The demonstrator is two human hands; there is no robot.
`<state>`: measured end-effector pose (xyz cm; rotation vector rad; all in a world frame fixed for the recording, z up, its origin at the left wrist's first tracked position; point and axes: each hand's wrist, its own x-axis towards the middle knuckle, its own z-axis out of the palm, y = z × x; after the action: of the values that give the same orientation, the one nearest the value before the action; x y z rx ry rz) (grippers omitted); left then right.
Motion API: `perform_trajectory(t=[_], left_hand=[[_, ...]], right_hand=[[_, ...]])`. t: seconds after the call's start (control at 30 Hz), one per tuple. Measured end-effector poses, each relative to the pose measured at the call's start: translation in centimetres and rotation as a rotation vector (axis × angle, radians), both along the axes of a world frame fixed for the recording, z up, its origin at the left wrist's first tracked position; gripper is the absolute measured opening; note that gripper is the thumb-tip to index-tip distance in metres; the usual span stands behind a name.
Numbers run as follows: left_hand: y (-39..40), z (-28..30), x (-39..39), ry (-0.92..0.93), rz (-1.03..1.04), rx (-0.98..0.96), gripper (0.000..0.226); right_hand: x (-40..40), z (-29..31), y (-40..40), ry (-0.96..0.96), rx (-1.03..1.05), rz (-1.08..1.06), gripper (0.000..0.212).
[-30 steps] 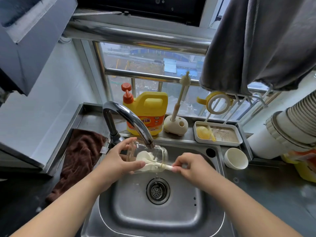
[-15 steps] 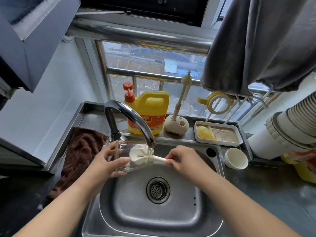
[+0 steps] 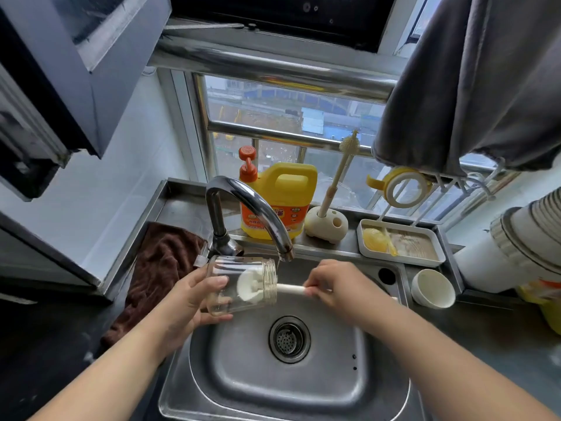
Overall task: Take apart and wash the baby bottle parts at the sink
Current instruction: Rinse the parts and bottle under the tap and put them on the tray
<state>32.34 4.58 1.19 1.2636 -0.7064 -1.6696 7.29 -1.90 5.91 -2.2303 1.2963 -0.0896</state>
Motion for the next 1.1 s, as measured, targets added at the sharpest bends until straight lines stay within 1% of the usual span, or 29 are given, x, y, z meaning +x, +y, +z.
perform_trajectory(t=[0.07, 0.17, 0.27, 0.37, 0.43, 0.5, 0.57, 0.67, 0.77, 0.83, 0.9, 0.97, 1.03, 1.1], left_hand=[[0.0, 0.1, -0.2, -0.003, 0.007, -0.023, 0.09], [-0.2, 0.4, -0.7, -0.011, -0.024, -0.047, 0.096], [-0.3, 0.2, -0.5, -0.025, -0.044, -0.046, 0.096], [0.0, -0.2, -0.4, -0.023, 0.003, -0.03, 0.098], [-0.2, -0.3, -0.7, -0.024, 0.023, -0.057, 0.098], [-0.5, -0.2, -1.0, -0.025, 0.003, -0.08, 0.102], [-0.6, 0.0, -0.9, -0.025, -0.019, -0.088, 0.101], [-0.4, 0.0, -0.6, -0.034, -0.02, -0.081, 0.098], [-0.4, -0.1, -0.7, 0.002, 0.013, -0.092, 0.096], [-0.6, 0.0, -0.6, 0.03, 0.027, -0.106, 0.1], [-0.6, 0.2, -0.5, 0.018, 0.014, -0.12, 0.102], [-0.4, 0.3, -0.4, -0.009, -0.003, -0.14, 0.1], [-0.3, 0.2, -0.5, -0.017, 0.005, -0.166, 0.098], [-0.5, 0.2, -0.7, 0.003, 0.033, -0.182, 0.101]], right_hand=[[-0.7, 0.4, -0.5, 0.006, -0.026, -0.038, 0.013], [0.8, 0.4, 0.0, -0.037, -0.031, -0.04, 0.014], [0.7, 0.1, 0.3, 0.01, 0.02, 0.029, 0.017], [-1.0, 0.6, -0.3, 0.049, 0.015, -0.036, 0.017], [-0.6, 0.6, -0.2, 0.005, -0.017, -0.087, 0.016], [0.5, 0.2, 0.4, -0.043, -0.008, -0.067, 0.015], [0.6, -0.4, 0.8, -0.035, 0.011, -0.011, 0.015], [-0.9, -0.3, 0.0, 0.016, 0.007, -0.065, 0.014], [-0.3, -0.1, 0.0, -0.057, -0.013, -0.125, 0.013], [0.8, -0.2, 0.8, -0.085, 0.012, -0.074, 0.013], [0.6, -0.4, 1.0, -0.066, 0.058, -0.041, 0.012], [-0.5, -0.1, 0.3, -0.043, 0.087, -0.106, 0.011], [-1.2, 0.3, -0.5, -0.049, 0.043, -0.16, 0.011], [-0.4, 0.5, -0.7, -0.079, -0.017, -0.144, 0.012]])
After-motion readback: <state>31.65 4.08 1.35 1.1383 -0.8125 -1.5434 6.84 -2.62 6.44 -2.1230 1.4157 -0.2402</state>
